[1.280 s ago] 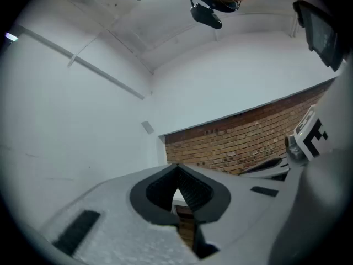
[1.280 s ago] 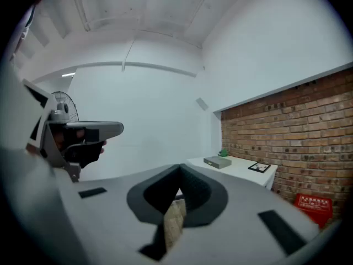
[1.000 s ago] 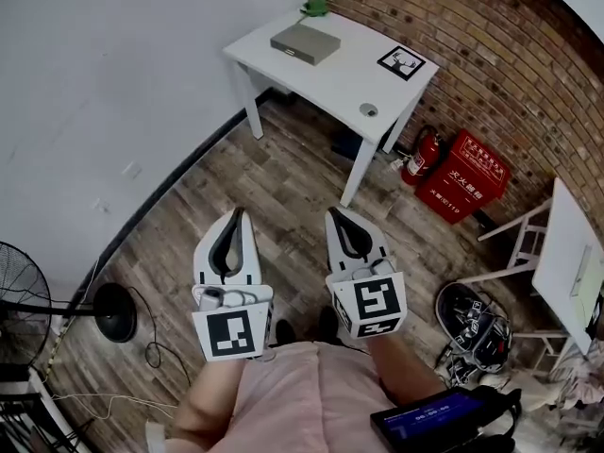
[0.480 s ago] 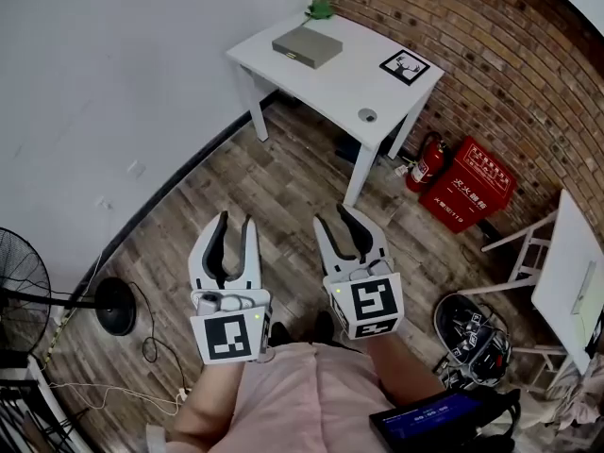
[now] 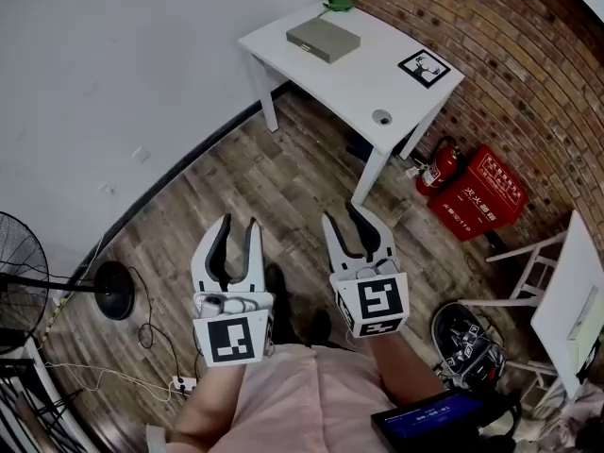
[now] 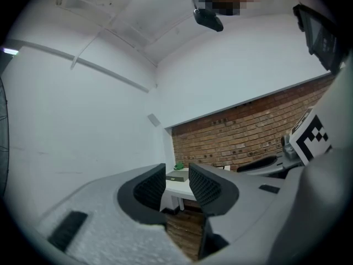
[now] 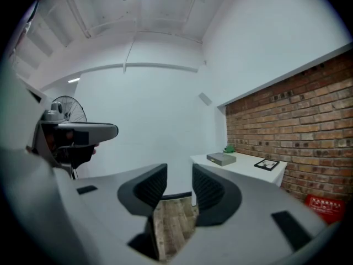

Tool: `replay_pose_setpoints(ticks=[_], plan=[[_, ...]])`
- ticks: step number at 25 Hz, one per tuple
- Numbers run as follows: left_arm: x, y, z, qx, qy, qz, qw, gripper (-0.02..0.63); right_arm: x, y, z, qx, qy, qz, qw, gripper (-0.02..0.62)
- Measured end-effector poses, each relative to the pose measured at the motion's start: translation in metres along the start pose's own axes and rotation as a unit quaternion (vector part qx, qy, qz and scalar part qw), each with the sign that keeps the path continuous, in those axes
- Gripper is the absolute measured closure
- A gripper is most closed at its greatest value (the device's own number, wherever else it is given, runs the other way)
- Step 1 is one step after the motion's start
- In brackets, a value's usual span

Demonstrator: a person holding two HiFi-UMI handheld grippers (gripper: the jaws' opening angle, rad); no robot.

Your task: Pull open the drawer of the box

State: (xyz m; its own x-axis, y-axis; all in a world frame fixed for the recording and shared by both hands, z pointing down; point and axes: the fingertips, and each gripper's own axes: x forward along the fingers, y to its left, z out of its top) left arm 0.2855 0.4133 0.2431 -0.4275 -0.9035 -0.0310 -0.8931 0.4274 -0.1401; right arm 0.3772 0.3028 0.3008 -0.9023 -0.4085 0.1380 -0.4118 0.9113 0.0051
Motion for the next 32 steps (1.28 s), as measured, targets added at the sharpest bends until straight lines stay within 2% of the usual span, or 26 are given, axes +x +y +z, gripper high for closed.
replay_pose_setpoints(ticks=[5,11,23,32], plan=[[0.036,0.023,-0.019,-0.009,0.007,-0.001,0.9999,0.463,0.044,-0.011,-0.007,0.005,0.010,-0.005,1.000,0.449],[0.105,0.065,-0.038,-0.015,0.012,-0.012,0.9997,0.456,0.122,-0.022,-0.007,0.009,0.021,-0.015,1.000,0.456],[0.221,0.165,-0.027,-0.013,-0.023,-0.032,0.9991,0.456,0.258,-0.024,0.040,-0.002,-0.003,-0.047,0.999,0.463],[0.268,0.179,-0.041,-0.020,-0.016,-0.061,0.9978,0.456,0.302,-0.034,0.041,0.001,0.004,-0.064,0.998,0.469]])
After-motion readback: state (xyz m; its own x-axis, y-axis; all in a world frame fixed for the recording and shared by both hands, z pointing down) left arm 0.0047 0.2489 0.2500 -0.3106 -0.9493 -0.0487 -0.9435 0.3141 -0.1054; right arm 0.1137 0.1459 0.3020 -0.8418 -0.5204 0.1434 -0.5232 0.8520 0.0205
